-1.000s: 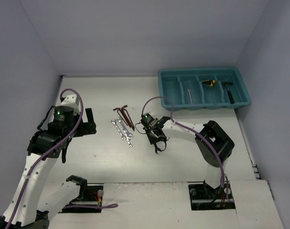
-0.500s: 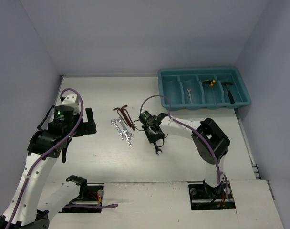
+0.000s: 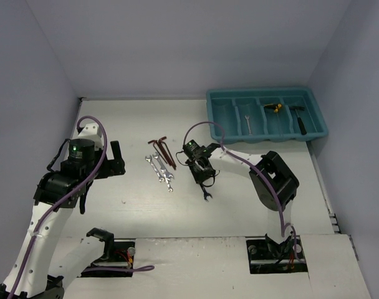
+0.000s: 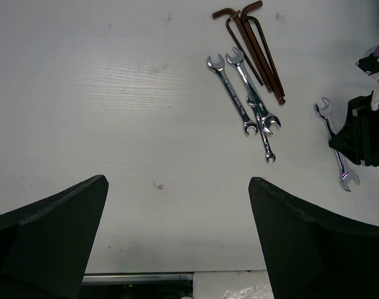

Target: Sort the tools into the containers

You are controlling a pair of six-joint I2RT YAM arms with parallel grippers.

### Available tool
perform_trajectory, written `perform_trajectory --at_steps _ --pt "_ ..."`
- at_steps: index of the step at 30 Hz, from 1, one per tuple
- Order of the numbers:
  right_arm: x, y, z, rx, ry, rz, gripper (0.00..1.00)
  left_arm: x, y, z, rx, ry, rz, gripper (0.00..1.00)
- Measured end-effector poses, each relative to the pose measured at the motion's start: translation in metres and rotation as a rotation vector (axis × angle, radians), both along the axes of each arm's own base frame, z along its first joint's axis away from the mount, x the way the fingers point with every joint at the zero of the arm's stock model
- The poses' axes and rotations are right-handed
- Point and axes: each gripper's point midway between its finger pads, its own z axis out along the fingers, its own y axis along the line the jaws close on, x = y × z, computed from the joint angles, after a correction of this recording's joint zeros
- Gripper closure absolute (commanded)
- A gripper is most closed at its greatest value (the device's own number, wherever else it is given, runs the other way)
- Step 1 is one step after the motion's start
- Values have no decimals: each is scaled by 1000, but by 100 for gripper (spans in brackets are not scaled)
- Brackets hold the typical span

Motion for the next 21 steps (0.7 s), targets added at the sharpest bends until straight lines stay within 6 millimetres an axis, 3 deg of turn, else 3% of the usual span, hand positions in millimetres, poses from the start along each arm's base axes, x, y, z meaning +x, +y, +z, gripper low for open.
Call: perform_trajectory --at_steps 6,9,11,15,19,21 --pt "3 -1 5 -12 -6 14 100 0 0 0 1 2 0 5" --pt "18 0 22 1 -35 5 100 0 0 0 2 2 0 5" --pt "39 0 45 32 -90 -16 100 0 0 0 2 2 -1 5" --pt "98 -21 116 110 -265 -88 100 0 0 0 2 2 -1 5" --pt "158 -75 184 138 -435 -199 100 0 0 0 2 2 -1 5" --pt "182 -108 203 123 -491 -251 100 0 0 0 2 1 -1 5"
